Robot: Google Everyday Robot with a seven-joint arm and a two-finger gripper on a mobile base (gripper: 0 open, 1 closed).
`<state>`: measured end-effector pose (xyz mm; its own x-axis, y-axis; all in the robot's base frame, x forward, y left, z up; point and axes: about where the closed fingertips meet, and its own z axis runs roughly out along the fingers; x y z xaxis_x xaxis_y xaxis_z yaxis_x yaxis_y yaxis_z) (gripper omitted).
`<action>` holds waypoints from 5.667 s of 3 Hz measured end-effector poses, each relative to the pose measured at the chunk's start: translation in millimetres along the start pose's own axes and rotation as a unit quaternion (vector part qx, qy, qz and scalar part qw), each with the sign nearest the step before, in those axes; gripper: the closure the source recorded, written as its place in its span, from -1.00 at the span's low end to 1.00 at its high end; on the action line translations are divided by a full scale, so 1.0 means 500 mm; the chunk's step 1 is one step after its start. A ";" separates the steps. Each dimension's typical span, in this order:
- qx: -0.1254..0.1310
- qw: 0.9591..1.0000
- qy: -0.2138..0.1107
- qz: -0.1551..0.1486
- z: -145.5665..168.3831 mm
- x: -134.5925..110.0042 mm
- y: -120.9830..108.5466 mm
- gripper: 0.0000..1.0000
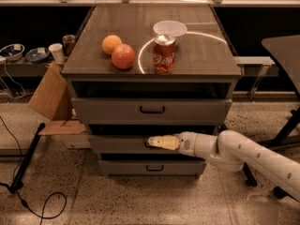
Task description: Open middle drawer
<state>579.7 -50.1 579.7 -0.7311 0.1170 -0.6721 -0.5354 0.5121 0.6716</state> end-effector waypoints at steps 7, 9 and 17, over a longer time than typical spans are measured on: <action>0.070 0.996 -0.051 -0.036 0.232 -0.042 -0.081 -1.00; 0.073 0.997 -0.014 -0.036 0.270 -0.022 -0.084 -1.00; 0.071 0.983 0.167 0.009 0.235 0.059 -0.075 -1.00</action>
Offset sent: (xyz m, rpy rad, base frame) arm 0.0617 0.0263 -0.0426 0.0132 -0.0321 -0.1534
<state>628.0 34.1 498.0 -0.8504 -0.1477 -0.5050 -0.4747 0.6292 0.6154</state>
